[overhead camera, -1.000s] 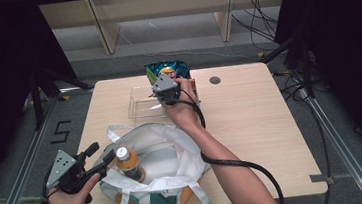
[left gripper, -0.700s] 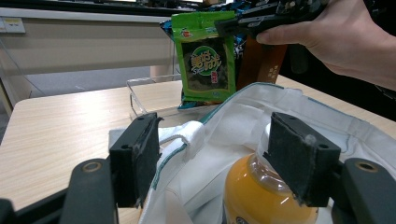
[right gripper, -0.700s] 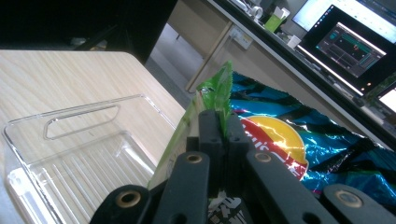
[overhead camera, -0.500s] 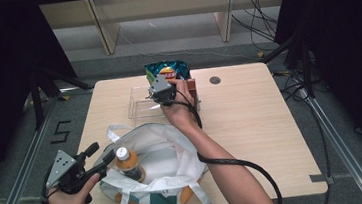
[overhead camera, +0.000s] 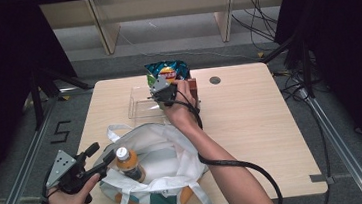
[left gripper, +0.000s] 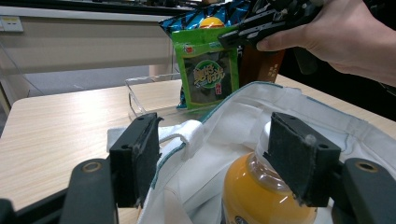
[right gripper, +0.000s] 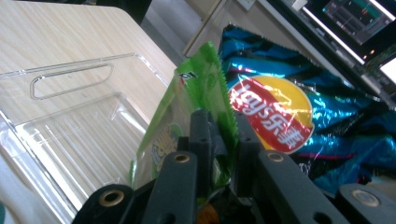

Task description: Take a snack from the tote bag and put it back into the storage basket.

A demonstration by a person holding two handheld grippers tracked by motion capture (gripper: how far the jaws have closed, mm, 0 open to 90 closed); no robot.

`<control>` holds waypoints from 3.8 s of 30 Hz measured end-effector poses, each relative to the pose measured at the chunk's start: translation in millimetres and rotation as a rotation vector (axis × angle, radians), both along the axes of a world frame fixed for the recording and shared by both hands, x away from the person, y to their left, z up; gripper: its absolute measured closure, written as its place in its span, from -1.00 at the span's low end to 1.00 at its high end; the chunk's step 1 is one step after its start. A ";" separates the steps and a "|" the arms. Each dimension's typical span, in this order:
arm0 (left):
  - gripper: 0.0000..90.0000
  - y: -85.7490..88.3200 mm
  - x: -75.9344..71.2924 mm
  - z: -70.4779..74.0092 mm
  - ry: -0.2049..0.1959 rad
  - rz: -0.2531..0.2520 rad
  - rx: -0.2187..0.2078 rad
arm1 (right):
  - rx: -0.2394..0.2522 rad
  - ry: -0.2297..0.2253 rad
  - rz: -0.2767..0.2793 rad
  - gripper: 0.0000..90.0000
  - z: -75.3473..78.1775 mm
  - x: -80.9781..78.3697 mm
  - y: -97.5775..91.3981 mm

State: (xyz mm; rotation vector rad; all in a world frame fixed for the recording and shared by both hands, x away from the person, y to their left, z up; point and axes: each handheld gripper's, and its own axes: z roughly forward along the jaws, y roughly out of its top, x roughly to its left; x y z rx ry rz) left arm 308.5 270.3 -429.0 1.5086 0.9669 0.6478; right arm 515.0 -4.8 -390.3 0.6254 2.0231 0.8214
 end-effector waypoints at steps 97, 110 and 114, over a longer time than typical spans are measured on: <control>-0.27 -3.5 -2.4 5.1 -0.029 0.006 -0.006 | 0.471 0.251 0.116 0.00 16.0 -93.4 -95.0; -0.27 -2.7 -0.8 4.2 -0.029 0.006 -0.007 | 0.489 0.244 0.103 -0.02 5.9 -105.2 -126.7; -0.27 -3.4 -1.1 4.4 -0.033 0.002 -0.009 | 0.488 0.259 0.099 -0.03 2.4 -110.8 -134.1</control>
